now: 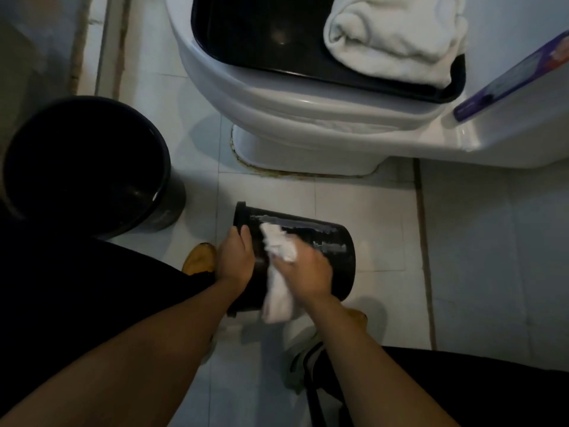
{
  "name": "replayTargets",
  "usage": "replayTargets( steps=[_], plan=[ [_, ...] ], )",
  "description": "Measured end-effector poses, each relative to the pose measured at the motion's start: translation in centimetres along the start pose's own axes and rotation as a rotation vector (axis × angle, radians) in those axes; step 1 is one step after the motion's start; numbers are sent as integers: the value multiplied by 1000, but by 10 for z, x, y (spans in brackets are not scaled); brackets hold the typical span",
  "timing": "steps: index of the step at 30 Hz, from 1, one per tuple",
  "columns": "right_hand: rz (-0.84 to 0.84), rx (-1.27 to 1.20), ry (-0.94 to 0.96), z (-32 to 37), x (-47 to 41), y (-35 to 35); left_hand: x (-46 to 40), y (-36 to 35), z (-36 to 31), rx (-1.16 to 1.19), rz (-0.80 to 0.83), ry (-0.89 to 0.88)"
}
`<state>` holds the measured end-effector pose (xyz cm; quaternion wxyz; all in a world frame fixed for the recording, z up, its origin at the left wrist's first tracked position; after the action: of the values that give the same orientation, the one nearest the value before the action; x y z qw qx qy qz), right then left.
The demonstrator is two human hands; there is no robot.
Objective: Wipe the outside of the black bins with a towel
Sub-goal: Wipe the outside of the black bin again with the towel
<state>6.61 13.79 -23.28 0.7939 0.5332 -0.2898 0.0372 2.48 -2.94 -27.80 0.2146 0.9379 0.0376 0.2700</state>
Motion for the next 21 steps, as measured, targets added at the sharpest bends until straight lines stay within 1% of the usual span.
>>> replayTargets(
  steps=[1, 3, 4, 6, 7, 9, 10, 11, 12, 13, 16, 17, 19, 21],
  plan=[
    [-31, 33, -103, -26, -6, 10, 0, -1, -2, 6, 4, -11],
    [-77, -14, -339, -72, -10, 23, 2, -4, -2, 15, 9, -4],
    [-94, -53, -427, -82, -7, 26, 3, -4, -2, 12, 5, -2],
    [-103, -17, -423, -65, -4, 20, 5, -1, -1, -17, -26, -4],
    [-100, -9, -353, -46, -3, 15, 6, 0, -2, -39, -40, -5],
    [-51, -69, -131, -5, 3, 3, 6, -1, -1, -73, -38, 5],
    [-4, -116, -44, 6, 7, -3, 5, -2, 1, -75, -35, 4],
    [34, -113, 0, 7, 8, -4, 5, -1, 2, -75, -42, 0],
    [37, -74, -1, -5, 5, -1, 5, 0, 3, -79, -48, -4],
    [19, -32, -63, -28, 1, 5, 5, -1, 3, -76, -41, -12],
    [-94, -52, -393, -120, -6, 31, 6, -4, 4, -57, -21, -12],
    [-107, -60, -461, -139, -5, 36, 7, -5, 1, -67, -22, -12],
    [-89, -27, -458, -137, -6, 36, 7, -4, 1, -84, -41, -1],
    [-90, -67, -360, -106, -6, 25, 6, -4, 2, -87, -44, 4]
  ],
)
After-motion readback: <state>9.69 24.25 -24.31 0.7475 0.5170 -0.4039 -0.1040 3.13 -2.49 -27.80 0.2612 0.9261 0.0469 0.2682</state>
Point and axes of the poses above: each hand's wrist, its own x-axis away from the middle knuckle, its own y-axis out of the back of the hand, z = x × y, the point moved 9 cm from there along -x, towards the middle knuckle, and after that the axes turned 15 degrees about x, right-handed, at the moved point
